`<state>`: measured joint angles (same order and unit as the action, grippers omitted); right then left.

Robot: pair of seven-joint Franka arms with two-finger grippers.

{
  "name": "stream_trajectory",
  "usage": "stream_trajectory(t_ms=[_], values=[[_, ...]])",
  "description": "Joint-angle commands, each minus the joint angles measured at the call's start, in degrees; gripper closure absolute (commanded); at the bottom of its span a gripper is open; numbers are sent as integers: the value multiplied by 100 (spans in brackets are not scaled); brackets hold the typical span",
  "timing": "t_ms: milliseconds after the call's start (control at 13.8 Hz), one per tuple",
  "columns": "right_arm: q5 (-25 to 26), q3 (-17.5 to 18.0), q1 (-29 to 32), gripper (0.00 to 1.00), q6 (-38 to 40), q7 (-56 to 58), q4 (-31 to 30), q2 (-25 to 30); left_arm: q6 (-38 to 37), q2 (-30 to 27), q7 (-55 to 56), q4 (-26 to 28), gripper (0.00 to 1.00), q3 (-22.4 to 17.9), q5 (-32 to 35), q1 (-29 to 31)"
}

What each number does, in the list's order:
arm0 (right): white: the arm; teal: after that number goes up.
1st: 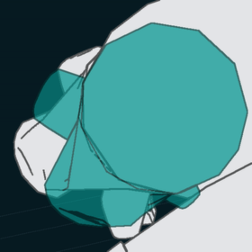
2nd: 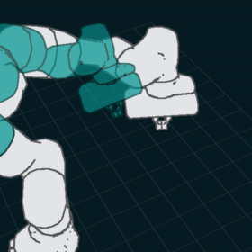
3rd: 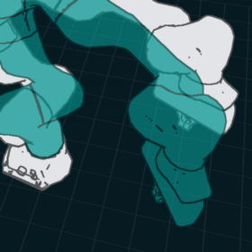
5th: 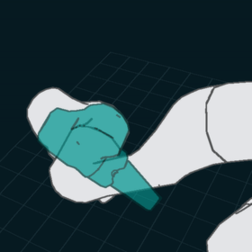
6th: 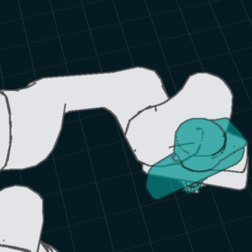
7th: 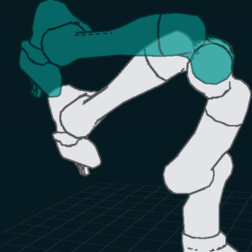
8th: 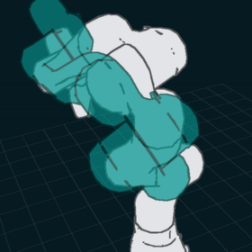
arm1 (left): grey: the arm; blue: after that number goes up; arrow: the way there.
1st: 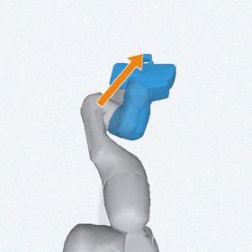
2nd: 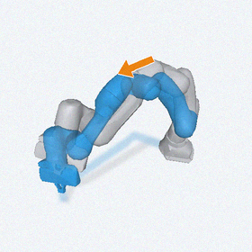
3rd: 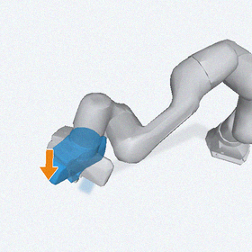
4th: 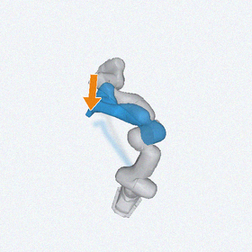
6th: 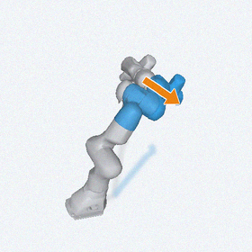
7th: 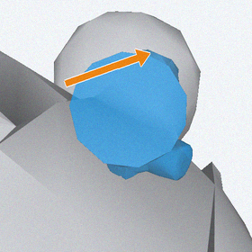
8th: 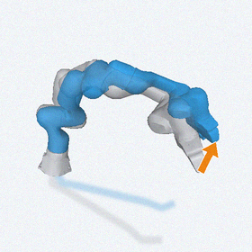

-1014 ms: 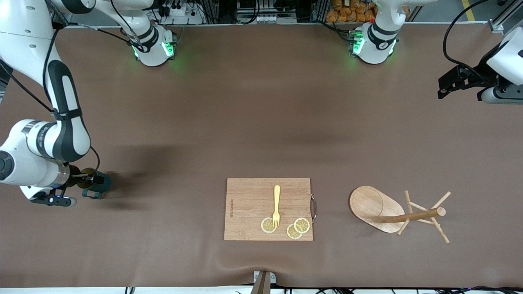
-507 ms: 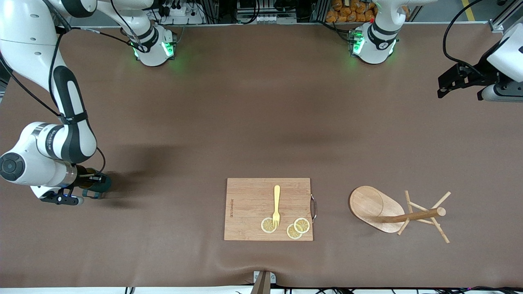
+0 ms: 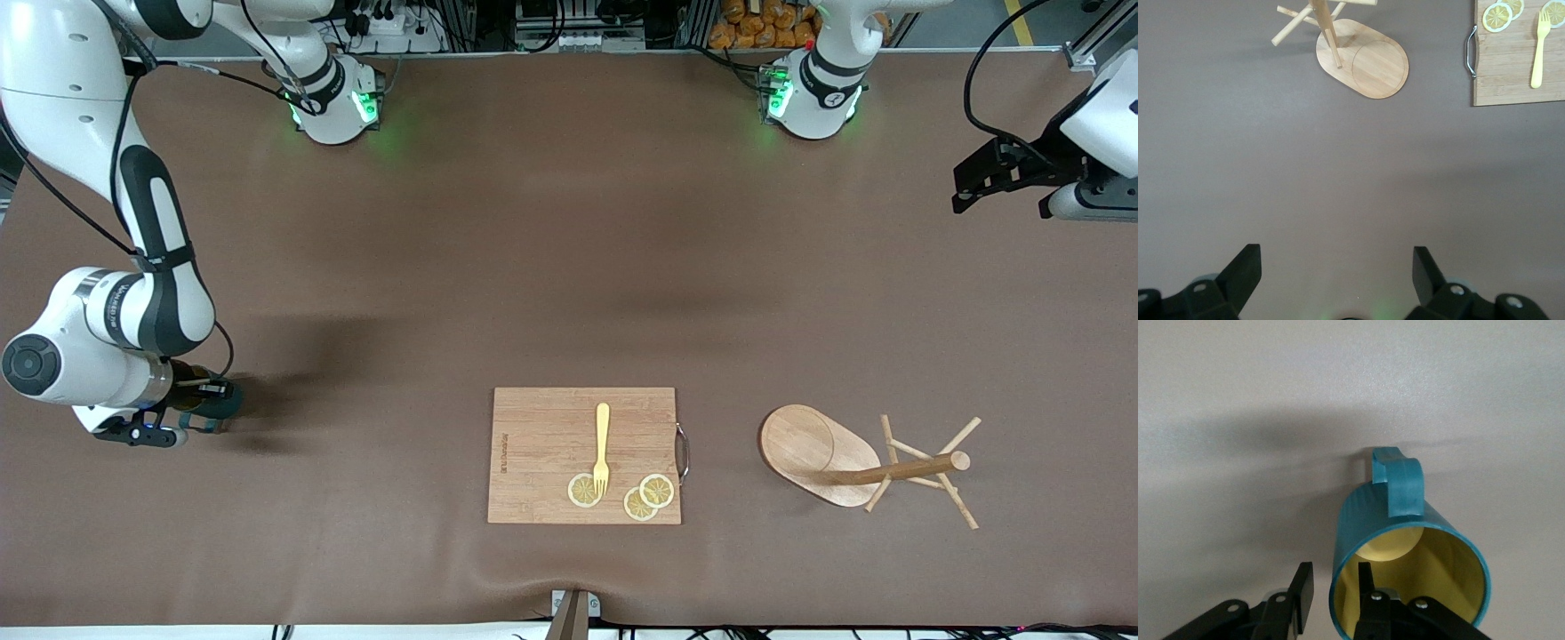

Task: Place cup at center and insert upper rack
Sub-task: 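Close the right gripper on the teal mug rim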

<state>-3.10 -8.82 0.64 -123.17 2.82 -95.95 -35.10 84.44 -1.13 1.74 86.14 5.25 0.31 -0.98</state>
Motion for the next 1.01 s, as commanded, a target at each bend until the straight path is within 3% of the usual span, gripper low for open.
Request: stream_trajectory(t_ms=[0, 507, 652, 941], values=[[-51, 21, 6, 97, -5, 17, -11, -14, -68, -19, -16, -80, 0, 46, -119, 27], [-77, 38, -20, 100, 592, -53, 121, 371, -68, -19, -16, -80, 0, 46, -119, 18], [-566, 47, -107, 100, 890, -255, 129, 547, -68, -19, -16, -71, 0, 46, -119, 45], [-736, 56, -704, 100, 1374, -1657, 103, 908, -68, -10, -16, -53, 0, 46, -119, 62]])
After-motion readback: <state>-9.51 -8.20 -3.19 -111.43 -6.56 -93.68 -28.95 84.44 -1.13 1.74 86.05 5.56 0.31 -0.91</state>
